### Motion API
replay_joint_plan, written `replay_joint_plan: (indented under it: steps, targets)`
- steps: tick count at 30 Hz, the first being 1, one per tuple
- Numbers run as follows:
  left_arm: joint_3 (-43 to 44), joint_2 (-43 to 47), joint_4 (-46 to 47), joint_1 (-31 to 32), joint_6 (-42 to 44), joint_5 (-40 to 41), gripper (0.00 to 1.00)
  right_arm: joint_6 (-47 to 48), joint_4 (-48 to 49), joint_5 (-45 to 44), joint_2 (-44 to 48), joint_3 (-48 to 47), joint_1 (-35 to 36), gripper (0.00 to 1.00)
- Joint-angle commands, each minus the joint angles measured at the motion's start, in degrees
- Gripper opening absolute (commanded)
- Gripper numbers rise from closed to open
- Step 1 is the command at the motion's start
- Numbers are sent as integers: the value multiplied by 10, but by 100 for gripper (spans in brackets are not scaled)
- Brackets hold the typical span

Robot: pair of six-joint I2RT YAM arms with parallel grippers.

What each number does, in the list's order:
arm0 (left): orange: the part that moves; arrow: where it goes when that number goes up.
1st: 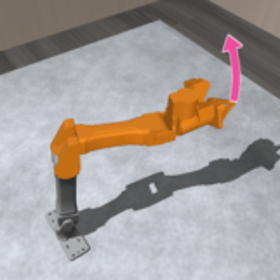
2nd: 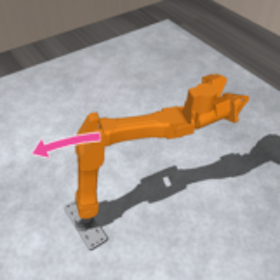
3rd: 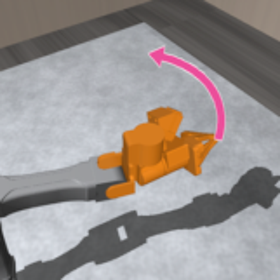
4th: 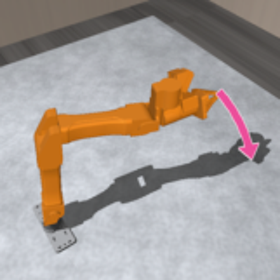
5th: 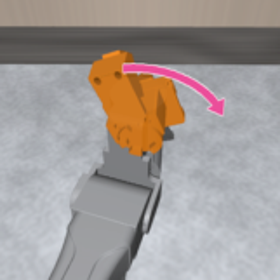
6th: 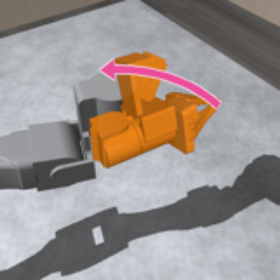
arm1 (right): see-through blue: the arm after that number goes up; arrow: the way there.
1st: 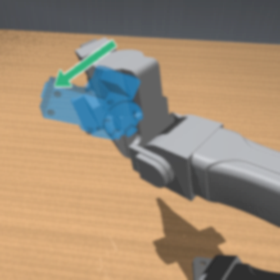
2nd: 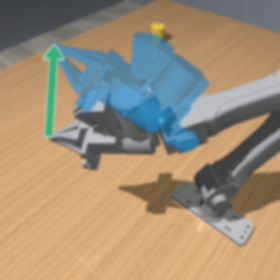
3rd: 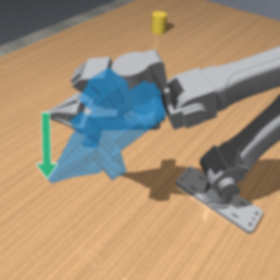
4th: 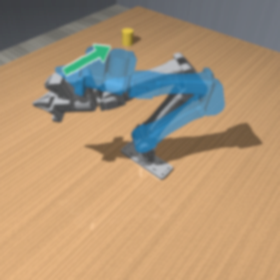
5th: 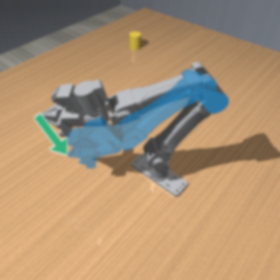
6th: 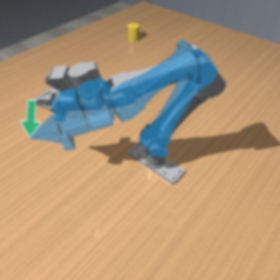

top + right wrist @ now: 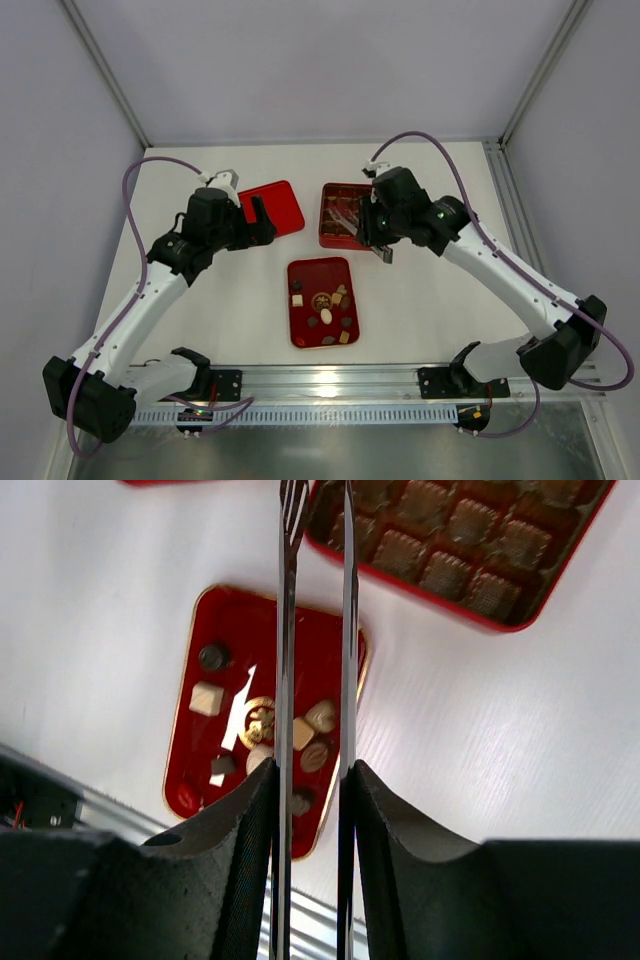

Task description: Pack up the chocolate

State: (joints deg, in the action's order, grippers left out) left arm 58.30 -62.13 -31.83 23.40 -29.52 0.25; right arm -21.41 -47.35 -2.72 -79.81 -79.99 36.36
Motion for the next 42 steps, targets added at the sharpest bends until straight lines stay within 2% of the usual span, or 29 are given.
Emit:
replay_joint_plan:
  steps: [1, 7, 17, 27, 42]
  targets:
    - [3, 3, 6, 1, 7, 5, 100, -25, -40, -32, 46, 26, 70, 38]
    - [2, 2, 6, 2, 5, 2, 100, -79, -84, -50, 81, 76, 180, 38]
    - [1, -1, 6, 1, 5, 2, 100, -107, -118, -29, 88, 96, 281, 38]
    - [1, -2, 6, 1, 5, 2, 100, -96, -121, -10, 55, 90, 333, 38]
    - [1, -3, 6, 1, 6, 5, 100, -88, -114, 2, 20, 87, 349, 40]
